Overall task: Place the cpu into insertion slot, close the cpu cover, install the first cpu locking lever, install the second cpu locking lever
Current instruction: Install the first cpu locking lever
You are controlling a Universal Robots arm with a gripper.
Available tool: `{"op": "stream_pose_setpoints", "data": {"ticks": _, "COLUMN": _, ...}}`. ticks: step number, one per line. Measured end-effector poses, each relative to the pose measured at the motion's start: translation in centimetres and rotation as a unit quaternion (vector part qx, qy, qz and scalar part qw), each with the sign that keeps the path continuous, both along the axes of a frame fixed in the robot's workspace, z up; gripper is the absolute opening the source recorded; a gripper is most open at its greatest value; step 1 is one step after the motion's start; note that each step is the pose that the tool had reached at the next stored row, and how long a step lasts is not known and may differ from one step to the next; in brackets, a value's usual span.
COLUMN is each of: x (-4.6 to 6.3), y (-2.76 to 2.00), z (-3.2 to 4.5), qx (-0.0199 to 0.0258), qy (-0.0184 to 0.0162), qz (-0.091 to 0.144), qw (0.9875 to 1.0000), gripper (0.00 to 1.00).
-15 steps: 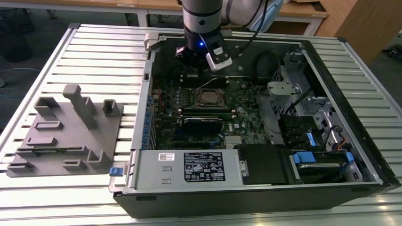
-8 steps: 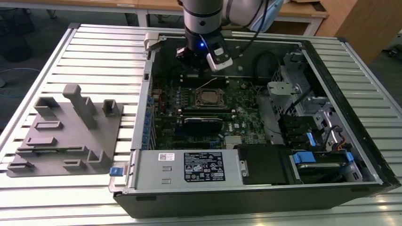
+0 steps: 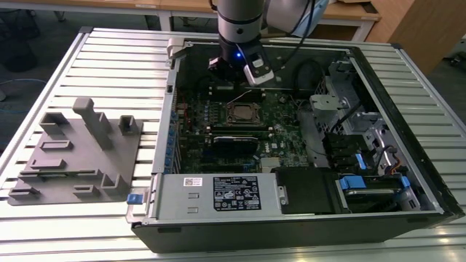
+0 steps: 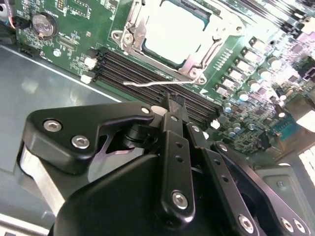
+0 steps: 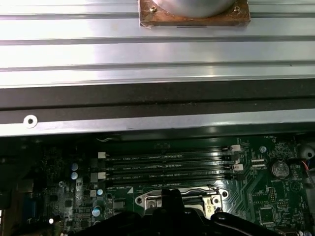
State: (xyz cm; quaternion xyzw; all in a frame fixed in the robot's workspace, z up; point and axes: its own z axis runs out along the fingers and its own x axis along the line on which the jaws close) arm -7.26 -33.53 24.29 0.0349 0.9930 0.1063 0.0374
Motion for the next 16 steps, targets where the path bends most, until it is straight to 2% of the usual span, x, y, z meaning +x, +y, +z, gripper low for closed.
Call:
{"op": "stream_pose_setpoints", "data": {"ticks": 11, "x": 0.07, "y": 0.0, "z": -0.08, "qx": 0.0, "qy": 0.0, "qz": 0.0, "qw": 1.0, "gripper": 0.11}}
{"op": "stream_pose_setpoints", "data": {"ticks": 16, "x": 0.08, "y": 0.2, "z": -0.14, "qx": 0.0, "qy": -0.0001, "qz": 0.0, "qw": 1.0, "gripper": 0.11}}
